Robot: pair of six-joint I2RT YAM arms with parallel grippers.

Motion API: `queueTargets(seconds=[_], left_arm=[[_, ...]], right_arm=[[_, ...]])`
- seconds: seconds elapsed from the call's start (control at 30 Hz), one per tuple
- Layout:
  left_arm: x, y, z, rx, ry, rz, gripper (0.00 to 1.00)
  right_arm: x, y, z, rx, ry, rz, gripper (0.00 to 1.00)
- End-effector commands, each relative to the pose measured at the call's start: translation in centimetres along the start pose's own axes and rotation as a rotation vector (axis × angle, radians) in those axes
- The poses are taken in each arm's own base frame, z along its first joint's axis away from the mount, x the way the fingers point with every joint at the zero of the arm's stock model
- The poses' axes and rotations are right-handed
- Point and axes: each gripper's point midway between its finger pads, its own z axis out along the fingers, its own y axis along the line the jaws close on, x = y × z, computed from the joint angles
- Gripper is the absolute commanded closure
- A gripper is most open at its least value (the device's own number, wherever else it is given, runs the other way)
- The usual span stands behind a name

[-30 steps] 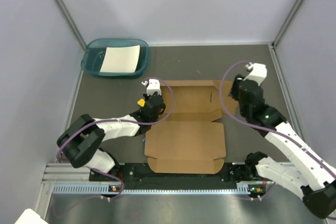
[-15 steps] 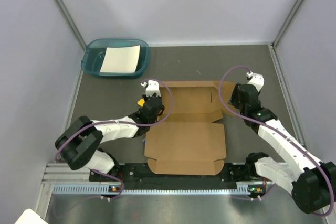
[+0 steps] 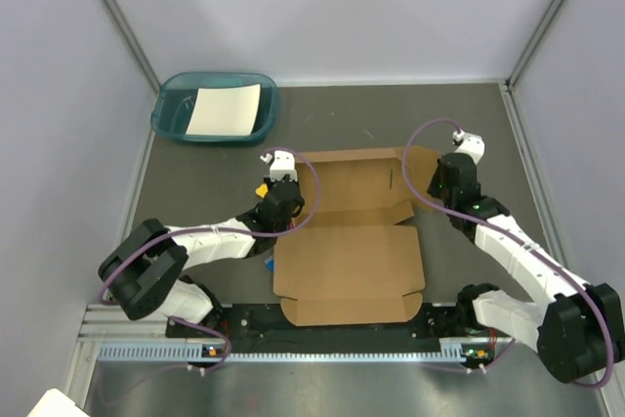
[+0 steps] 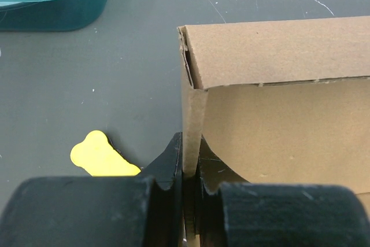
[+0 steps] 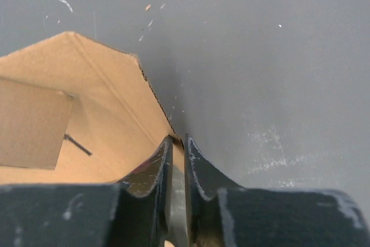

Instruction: Fold the paper box

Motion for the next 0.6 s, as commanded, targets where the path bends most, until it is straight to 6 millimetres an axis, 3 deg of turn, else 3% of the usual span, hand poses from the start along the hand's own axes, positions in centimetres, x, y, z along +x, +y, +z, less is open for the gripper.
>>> queueTargets(seconds=[0.0,0.07,0.33,0.57], left_arm=[[0.9,0.2,-0.3,0.005,0.031,0.024,1.0],[1.0,0.3,-0.2,0.0,0.033,0.026,1.0],[1.0,0.1,0.3,-0.014,0.031,0.039,1.0],[0.7,-0.7,0.9,-0.002,0.03,0.048,1.0]], right_arm=[[-1.0,1.3,-0.9,-0.096,-0.041,0.044,0.95],[-0.5,1.6,-1.3,-0.123,-0.029,0.046,1.0],[0.2,2.6,-4.5,-0.237,-0.022,0.046,1.0],[2.1,5.3,-7.2,-0.337,0.008,-0.018,1.0]])
